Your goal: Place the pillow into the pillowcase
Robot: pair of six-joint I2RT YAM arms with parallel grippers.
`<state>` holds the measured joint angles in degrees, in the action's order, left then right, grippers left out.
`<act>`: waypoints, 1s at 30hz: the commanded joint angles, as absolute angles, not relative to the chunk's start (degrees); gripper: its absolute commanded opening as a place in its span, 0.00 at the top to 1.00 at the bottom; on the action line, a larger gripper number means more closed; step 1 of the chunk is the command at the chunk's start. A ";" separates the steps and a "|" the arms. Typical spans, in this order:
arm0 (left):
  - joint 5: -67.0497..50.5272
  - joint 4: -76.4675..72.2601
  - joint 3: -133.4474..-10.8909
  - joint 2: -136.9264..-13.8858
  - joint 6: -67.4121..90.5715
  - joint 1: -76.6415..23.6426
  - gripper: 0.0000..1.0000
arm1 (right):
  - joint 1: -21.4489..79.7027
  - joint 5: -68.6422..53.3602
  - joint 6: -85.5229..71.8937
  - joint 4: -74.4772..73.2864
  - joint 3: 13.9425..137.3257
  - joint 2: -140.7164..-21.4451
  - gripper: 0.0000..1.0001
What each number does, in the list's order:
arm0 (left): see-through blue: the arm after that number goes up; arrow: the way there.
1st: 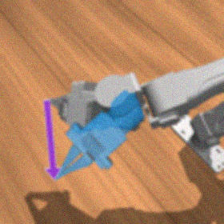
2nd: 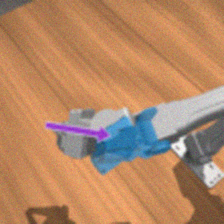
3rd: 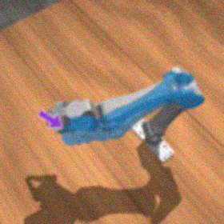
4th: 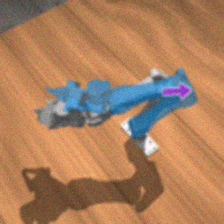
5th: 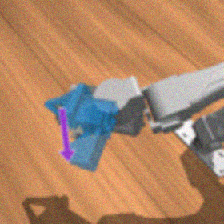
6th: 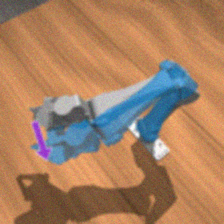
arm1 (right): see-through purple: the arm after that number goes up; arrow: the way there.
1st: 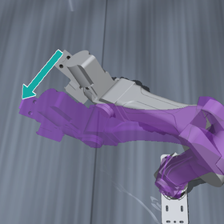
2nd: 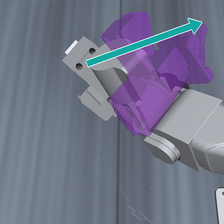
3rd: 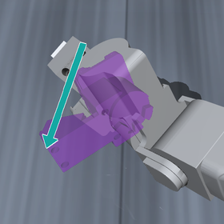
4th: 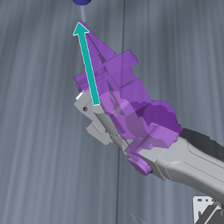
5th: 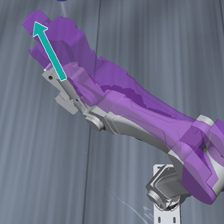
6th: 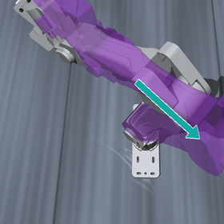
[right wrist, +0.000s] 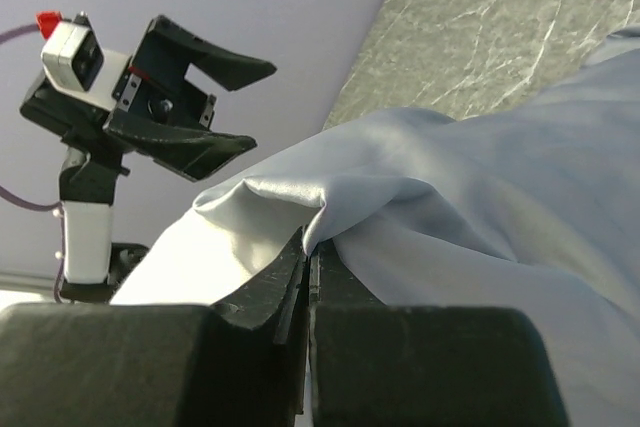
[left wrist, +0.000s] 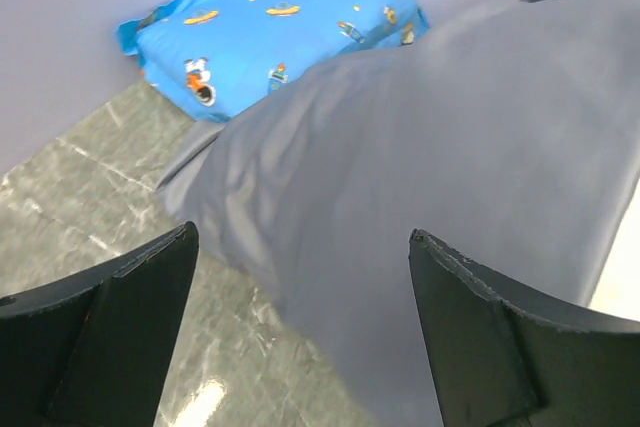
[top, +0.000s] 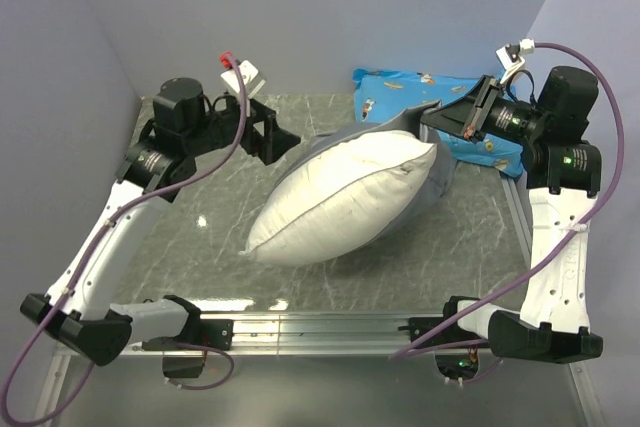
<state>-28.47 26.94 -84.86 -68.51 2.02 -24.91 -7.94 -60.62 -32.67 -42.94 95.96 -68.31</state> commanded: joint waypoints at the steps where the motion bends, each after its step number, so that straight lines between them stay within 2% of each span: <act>1: -28.22 24.86 -90.77 -70.56 0.62 -27.93 0.09 | -7.38 -58.19 -30.85 -41.49 95.98 -67.06 1.00; 16: -27.07 30.14 -95.62 -69.25 -6.68 -34.26 0.05 | -6.42 -57.57 -32.96 -39.29 96.95 -67.42 1.00; 22: -19.96 32.07 -97.11 -72.15 -10.45 -41.12 0.05 | -6.33 -57.57 -33.57 -38.85 97.12 -67.50 1.00; 30: -10.12 33.48 -96.42 -73.30 -12.47 -44.82 0.07 | -6.24 -57.74 -33.48 -39.20 97.73 -67.15 1.00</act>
